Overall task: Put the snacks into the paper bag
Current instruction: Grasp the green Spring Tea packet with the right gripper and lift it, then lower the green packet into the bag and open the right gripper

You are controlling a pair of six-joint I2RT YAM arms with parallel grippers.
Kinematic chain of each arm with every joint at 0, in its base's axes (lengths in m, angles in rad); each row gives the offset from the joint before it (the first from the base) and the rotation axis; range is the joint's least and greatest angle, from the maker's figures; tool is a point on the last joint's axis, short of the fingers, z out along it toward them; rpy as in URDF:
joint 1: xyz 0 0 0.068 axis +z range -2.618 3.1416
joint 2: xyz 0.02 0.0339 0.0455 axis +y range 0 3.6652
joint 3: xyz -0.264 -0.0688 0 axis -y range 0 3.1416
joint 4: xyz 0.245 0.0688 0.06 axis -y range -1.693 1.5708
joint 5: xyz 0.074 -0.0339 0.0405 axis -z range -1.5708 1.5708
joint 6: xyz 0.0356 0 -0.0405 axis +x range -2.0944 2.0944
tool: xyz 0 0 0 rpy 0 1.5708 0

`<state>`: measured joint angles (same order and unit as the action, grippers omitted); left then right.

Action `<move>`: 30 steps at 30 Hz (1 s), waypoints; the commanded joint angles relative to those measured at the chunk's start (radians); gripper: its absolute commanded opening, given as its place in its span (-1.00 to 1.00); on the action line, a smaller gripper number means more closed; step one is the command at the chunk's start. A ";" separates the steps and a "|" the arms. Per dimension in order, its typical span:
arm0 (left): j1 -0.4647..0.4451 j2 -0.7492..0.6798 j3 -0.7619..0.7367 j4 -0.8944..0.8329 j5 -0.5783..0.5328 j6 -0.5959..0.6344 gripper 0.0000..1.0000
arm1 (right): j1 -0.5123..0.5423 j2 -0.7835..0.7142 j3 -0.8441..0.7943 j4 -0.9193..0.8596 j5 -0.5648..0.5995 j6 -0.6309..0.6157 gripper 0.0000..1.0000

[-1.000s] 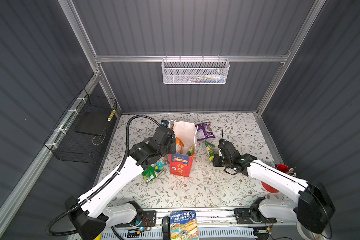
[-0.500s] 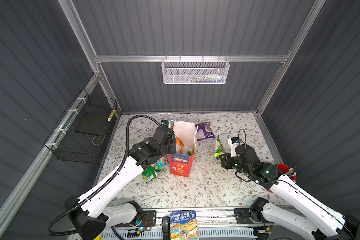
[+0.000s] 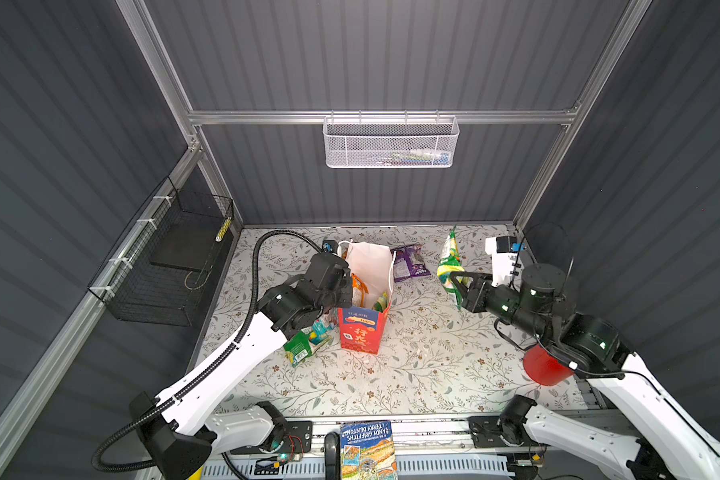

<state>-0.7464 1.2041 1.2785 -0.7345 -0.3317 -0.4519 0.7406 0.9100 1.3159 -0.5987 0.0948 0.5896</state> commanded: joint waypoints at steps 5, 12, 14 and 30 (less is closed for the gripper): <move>0.005 -0.018 0.014 0.030 0.018 0.027 -1.00 | 0.077 0.190 0.308 -0.012 0.019 -0.102 -1.00; 0.005 -0.016 0.010 0.032 0.014 0.030 -1.00 | 0.203 0.410 0.581 -0.037 0.050 -0.174 -1.00; 0.004 -0.016 0.012 0.032 0.015 0.030 -1.00 | 0.230 0.456 0.625 -0.037 0.049 -0.184 -1.00; 0.005 -0.027 0.012 0.030 -0.001 0.030 -1.00 | 0.263 0.541 0.403 0.140 0.002 -0.075 -1.00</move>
<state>-0.7464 1.2015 1.2785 -0.7238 -0.3214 -0.4442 0.9977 1.4654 1.7454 -0.5552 0.0971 0.4896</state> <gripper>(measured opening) 0.049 0.048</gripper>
